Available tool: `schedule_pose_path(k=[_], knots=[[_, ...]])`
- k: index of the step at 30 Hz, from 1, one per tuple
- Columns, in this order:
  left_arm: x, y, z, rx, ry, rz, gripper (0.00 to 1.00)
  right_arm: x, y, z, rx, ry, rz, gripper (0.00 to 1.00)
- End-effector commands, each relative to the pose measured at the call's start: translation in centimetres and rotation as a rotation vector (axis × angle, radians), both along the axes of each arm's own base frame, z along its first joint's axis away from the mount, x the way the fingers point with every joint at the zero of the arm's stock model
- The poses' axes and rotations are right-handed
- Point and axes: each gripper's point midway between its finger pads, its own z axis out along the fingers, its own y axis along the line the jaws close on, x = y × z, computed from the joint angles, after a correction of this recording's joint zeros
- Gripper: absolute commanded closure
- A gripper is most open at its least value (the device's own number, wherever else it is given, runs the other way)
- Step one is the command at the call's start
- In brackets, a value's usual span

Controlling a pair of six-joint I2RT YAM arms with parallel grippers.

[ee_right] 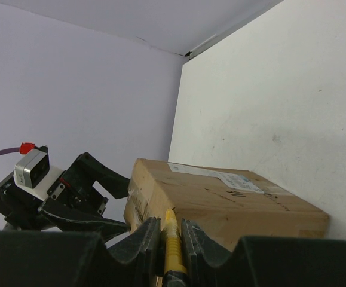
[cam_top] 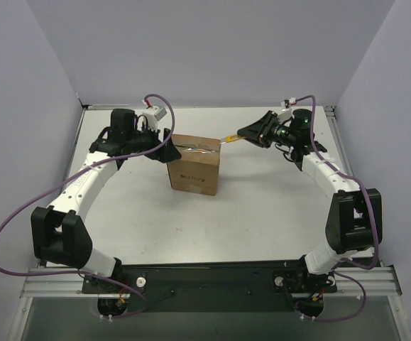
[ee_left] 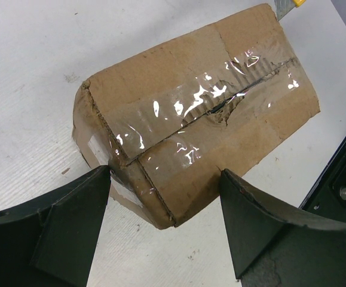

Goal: Unpack the express box

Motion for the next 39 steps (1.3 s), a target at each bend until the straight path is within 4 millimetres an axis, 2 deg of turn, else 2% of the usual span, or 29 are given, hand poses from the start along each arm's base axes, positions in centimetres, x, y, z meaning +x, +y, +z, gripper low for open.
schedule_pose_path(k=[1,22,26,39], knots=[[0.2,-0.1,-1.6,0.046,0.029,-0.003,0.18,-0.2,0.0,3.0,0.014,-0.105,0.025,1.0],[0.5,-0.5,-1.7,0.039,0.034,-0.013,0.18,0.2,-1.1,4.1,0.058,-0.127,0.001,1.0],[0.6,-0.6,-1.6,0.035,0.032,-0.014,0.18,0.0,-1.2,3.2,0.017,-0.108,0.006,1.0],[0.7,-0.9,-2.0,0.035,0.039,-0.021,0.18,-0.4,-0.9,2.3,-0.007,-0.092,0.026,1.0]])
